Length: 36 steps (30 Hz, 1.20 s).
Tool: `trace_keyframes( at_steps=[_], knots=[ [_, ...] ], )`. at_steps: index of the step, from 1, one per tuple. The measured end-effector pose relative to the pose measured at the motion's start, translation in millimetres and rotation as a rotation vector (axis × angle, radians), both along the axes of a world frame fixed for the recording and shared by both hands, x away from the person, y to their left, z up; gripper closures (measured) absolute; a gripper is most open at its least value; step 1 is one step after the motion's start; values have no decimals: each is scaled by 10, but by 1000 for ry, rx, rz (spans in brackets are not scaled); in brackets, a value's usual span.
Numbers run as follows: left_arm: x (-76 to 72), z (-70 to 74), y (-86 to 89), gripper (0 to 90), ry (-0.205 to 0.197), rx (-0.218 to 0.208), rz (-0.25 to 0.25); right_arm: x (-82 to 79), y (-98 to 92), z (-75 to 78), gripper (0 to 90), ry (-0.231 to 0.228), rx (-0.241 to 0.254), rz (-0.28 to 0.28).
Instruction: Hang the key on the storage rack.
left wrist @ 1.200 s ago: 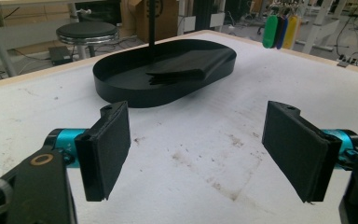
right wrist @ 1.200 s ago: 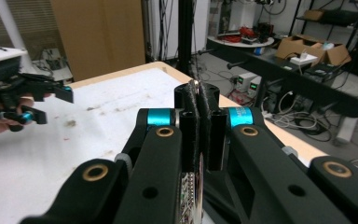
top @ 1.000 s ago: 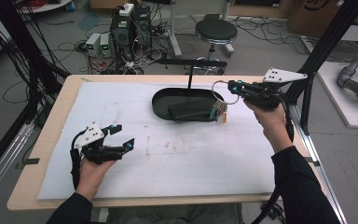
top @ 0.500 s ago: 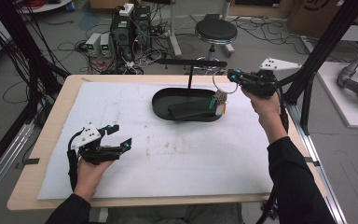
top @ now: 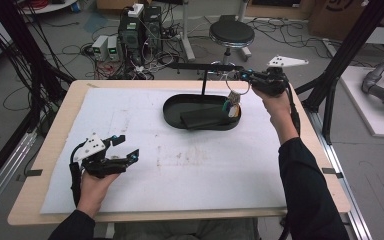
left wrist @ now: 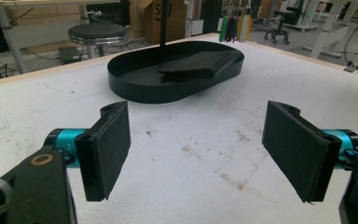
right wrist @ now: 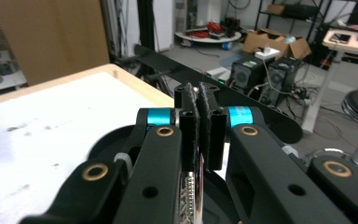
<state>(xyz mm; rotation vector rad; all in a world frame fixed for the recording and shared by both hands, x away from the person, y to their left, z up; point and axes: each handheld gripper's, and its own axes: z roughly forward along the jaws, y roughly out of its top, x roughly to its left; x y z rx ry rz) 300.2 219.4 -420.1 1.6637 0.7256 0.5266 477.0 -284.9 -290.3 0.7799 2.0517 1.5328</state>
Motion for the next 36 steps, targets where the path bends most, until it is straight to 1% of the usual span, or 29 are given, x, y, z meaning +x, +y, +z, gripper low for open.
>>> trace_keyframes(
  at_steps=[4,6,8,10,11,14,16,17,19,22,23,28,29,30,31,32,33,34,35,36],
  knots=[
    [-16,-7,11,236,0,-7,2,123,-32,-99,882,27,15,-8],
    [-35,-6,18,236,0,-4,11,173,-49,-136,882,32,19,-24],
    [-57,-4,29,237,-5,-6,18,221,-71,-174,882,35,34,-43],
    [-76,-4,36,236,-3,-15,18,257,-83,-204,882,42,43,-52],
    [-83,-4,40,237,-5,-12,18,278,-88,-226,882,53,39,-61],
    [-93,-10,43,236,-3,-15,19,326,-98,-274,881,65,32,-70],
    [-91,-16,43,237,-2,-16,18,346,-95,-295,882,69,22,-80],
    [-89,-18,44,237,-1,-14,17,359,-90,-309,882,73,8,-90],
    [-85,-23,40,237,2,-13,12,372,-88,-327,881,75,-3,-91],
    [-83,-25,36,237,2,-9,8,372,-74,-325,880,65,-8,-102],
    [-83,-26,32,237,3,-11,8,371,-65,-325,878,60,-16,-109],
    [-83,-23,35,237,1,-11,6,361,-63,-326,855,61,-41,-131],
    [-83,-24,35,236,2,-10,6,358,-67,-324,832,58,-54,-140],
    [-81,-26,33,237,5,-12,5,352,-70,-319,826,55,-69,-158],
    [-79,-29,31,237,7,-11,2,348,-78,-315,820,50,-90,-165],
    [-77,-31,30,237,7,-8,3,338,-84,-311,775,50,-106,-182],
    [-77,-34,26,237,9,-9,1,331,-98,-309,754,50,-116,-196],
    [-74,-34,25,237,8,-7,-2,319,-121,-308,743,49,-113,-192],
    [-73,-33,26,237,8,-6,2,293,-138,-307,704,38,-113,-201],
    [-72,-31,28,237,7,-4,5,257,-163,-303,644,33,-107,-213]
  ],
)
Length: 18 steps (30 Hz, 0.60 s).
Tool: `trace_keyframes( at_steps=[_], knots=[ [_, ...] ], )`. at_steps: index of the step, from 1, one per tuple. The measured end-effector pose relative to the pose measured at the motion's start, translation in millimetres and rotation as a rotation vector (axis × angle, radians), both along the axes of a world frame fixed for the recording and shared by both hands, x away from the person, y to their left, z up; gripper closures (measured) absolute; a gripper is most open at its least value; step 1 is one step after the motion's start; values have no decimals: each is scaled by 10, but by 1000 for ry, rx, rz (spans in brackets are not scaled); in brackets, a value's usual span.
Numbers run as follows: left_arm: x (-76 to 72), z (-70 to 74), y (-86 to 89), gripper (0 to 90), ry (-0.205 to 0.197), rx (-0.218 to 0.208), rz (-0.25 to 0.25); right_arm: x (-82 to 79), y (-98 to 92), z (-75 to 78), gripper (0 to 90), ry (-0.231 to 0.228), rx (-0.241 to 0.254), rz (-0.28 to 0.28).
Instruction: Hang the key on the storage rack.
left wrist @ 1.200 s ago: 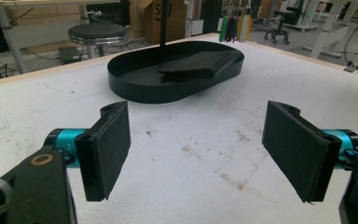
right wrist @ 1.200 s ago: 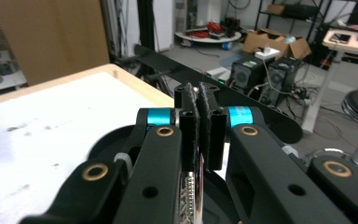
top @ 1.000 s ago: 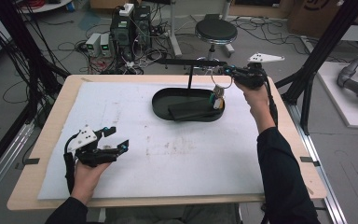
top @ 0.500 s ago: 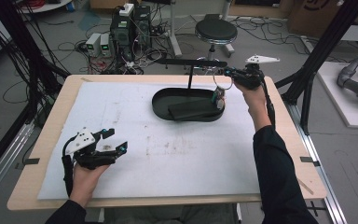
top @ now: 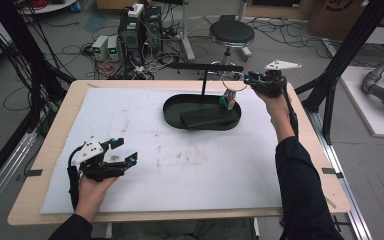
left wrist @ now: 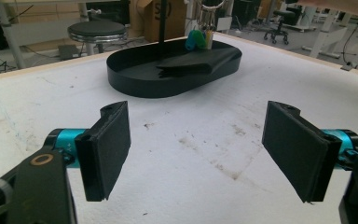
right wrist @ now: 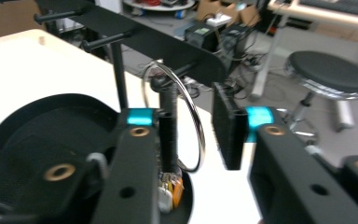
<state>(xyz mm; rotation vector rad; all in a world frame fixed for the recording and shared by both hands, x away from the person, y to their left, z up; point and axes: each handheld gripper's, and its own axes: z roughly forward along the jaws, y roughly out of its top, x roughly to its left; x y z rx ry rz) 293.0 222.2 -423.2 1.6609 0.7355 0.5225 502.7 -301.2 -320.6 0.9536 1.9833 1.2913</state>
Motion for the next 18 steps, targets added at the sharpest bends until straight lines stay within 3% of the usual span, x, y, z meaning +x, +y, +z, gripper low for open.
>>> trace_keyframes(
  at_steps=[1,4,9,10,12,13,15,18],
  knots=[
    [3,3,3,237,1,3,2,-25,-16,0,629,4,10,0],
    [24,4,16,253,16,20,21,-135,-54,21,533,20,-35,-3],
    [87,9,82,253,22,14,41,-402,-139,168,419,48,-19,29],
    [104,14,95,253,23,11,49,-474,-154,195,416,41,-13,28],
    [139,24,121,253,21,7,54,-631,-173,194,434,-18,-25,22],
    [152,26,129,253,17,8,62,-695,-187,192,415,16,-37,29],
    [179,29,140,253,20,5,65,-841,-237,147,427,-10,-7,36],
    [216,39,137,252,16,0,72,-1038,-339,62,408,-14,24,42]
  ],
)
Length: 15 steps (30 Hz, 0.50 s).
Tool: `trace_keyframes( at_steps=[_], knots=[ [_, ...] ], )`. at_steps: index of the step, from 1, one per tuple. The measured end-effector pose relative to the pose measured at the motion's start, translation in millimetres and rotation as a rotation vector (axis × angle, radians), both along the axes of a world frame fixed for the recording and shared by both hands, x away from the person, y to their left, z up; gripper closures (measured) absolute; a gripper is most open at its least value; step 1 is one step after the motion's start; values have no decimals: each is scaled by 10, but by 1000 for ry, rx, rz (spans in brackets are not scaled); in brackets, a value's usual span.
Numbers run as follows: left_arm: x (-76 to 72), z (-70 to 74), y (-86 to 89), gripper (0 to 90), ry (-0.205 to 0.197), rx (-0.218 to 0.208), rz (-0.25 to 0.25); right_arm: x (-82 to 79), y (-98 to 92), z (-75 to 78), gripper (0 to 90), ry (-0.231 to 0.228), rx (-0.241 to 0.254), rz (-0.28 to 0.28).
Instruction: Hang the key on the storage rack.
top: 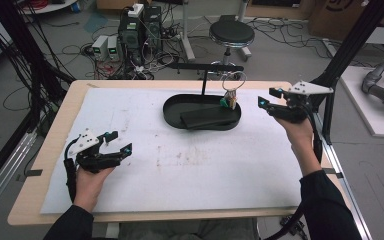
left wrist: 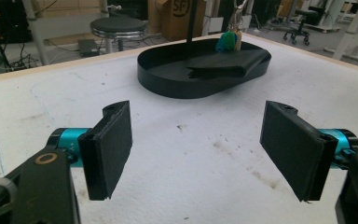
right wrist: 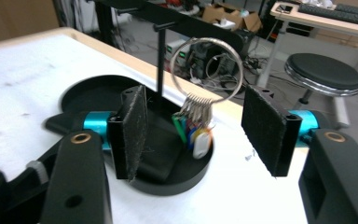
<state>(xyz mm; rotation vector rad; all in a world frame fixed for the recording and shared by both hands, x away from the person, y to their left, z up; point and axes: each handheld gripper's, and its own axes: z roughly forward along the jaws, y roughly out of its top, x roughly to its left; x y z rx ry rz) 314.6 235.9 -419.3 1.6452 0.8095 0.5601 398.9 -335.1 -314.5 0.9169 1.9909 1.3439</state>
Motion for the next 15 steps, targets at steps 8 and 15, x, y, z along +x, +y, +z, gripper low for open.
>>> trace_keyframes(
  at_steps=[8,15],
  knots=[
    [120,32,-91,244,-11,5,10,-422,-240,-292,359,24,102,-16],
    [189,42,-188,244,-32,15,37,-615,-295,-580,324,26,125,-49]
  ],
)
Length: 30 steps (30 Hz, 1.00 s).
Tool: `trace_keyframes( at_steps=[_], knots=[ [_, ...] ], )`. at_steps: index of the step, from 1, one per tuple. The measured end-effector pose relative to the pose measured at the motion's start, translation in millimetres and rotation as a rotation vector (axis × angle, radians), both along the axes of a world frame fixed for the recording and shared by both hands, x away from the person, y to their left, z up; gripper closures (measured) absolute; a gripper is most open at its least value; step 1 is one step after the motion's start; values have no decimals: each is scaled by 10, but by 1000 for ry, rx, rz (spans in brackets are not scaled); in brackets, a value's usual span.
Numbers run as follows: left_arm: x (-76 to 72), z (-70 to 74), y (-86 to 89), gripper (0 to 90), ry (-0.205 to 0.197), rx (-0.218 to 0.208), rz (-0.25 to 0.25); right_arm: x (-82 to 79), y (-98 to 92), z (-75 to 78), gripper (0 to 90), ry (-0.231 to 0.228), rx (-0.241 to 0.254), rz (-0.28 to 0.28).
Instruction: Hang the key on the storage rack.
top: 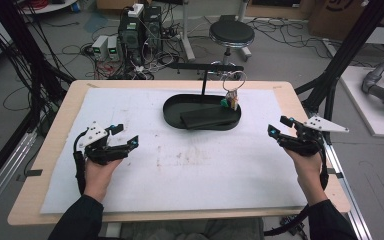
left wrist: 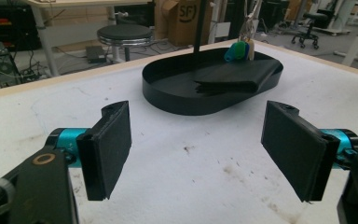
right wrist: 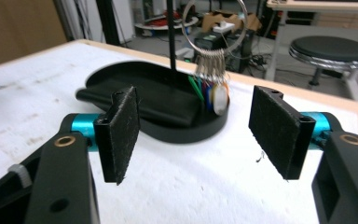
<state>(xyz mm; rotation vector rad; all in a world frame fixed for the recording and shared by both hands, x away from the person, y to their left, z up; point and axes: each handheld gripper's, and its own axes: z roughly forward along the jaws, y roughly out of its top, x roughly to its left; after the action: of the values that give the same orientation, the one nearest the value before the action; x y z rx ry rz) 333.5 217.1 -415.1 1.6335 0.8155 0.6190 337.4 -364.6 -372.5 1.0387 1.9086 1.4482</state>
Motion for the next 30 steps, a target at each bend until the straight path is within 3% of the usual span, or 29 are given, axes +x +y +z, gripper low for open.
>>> trace_keyframes(
  at_steps=[10,15,20,26,30],
  knots=[
    [49,-4,-83,244,-2,1,-5,-76,-54,-241,291,17,5,-26],
    [61,-9,-97,244,0,6,-7,-101,-98,-277,301,-47,49,-19],
    [65,-10,-85,244,-1,-5,0,-125,-138,-272,318,-43,33,-22],
    [12,-14,-55,244,9,17,-1,-53,-143,-298,294,20,29,-47],
    [-22,-1,-25,244,28,15,4,-19,-110,-305,294,21,-1,-65]
  ],
)
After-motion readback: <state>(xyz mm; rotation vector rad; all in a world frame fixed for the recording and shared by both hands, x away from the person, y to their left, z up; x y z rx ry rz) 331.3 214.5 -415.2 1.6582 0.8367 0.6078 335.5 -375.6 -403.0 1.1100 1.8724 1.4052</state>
